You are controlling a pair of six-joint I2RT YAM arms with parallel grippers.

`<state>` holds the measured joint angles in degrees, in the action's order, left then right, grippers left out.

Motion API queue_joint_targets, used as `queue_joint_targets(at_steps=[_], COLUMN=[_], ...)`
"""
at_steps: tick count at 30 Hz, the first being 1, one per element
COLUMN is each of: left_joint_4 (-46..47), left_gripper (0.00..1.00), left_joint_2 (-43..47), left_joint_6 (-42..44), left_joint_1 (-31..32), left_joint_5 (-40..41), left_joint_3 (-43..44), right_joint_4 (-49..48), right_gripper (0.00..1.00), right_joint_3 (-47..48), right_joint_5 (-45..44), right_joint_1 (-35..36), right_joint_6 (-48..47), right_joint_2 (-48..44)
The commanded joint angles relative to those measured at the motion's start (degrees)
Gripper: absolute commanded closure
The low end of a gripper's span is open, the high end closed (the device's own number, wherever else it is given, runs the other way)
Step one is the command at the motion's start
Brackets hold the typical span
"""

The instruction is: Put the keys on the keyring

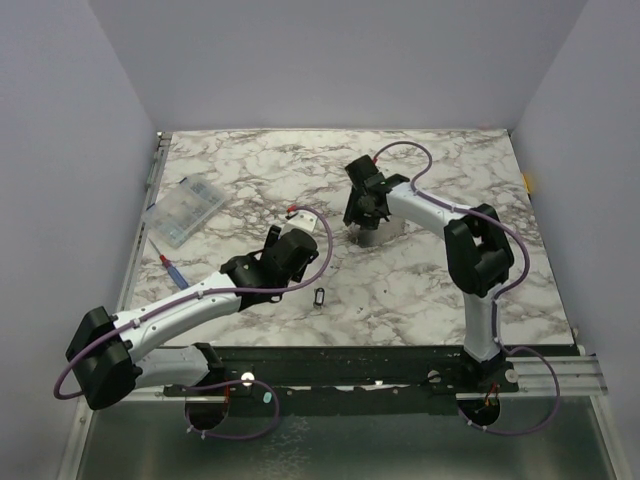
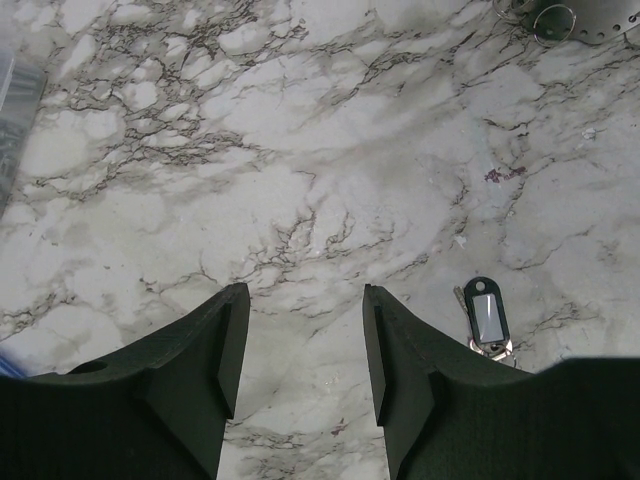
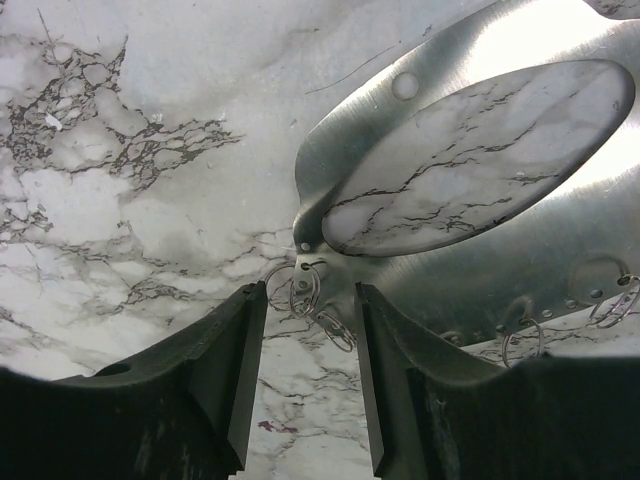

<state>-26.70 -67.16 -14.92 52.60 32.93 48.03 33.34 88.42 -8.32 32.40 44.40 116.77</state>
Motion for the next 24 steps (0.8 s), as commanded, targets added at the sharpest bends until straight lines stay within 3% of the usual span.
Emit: queue_joint_targets(at_steps=[1, 9, 18, 21, 24], left_joint_4=[-0.03, 0.06, 0.07, 0.07, 0.07], left_gripper=[0.46, 0.46, 0.46, 0.46, 0.47], left_joint_2=[1.59, 2.37, 2.98, 3.08, 3.19], left_joint_6=[0.39, 0.39, 0.45, 0.5, 0.59], left_joint_1=[0.06, 0.05, 0.05, 0.07, 0.08], left_joint_5=[1.78, 1.94, 2.1, 2.23, 2.31], left_joint_3=[-0.12, -0.12, -0.13, -0.13, -0.22], right_joint_4=[2.24, 1.73, 1.31, 0.95, 0.76], right_gripper=[0.52, 0.64, 0.66, 0.77, 0.77], right_joint_3=[1.98, 1.52, 1.93, 1.84, 1.93], right_joint_5=[-0.93, 0.1, -0.31, -0.27, -0.12], right_joint_1=[0.18, 0.21, 0.49, 0.58, 0.71], right_joint_6=[2.63, 4.38, 4.86, 4.98, 5.34], right_joint_2=[2.58, 4.14, 4.69, 4.86, 5.21])
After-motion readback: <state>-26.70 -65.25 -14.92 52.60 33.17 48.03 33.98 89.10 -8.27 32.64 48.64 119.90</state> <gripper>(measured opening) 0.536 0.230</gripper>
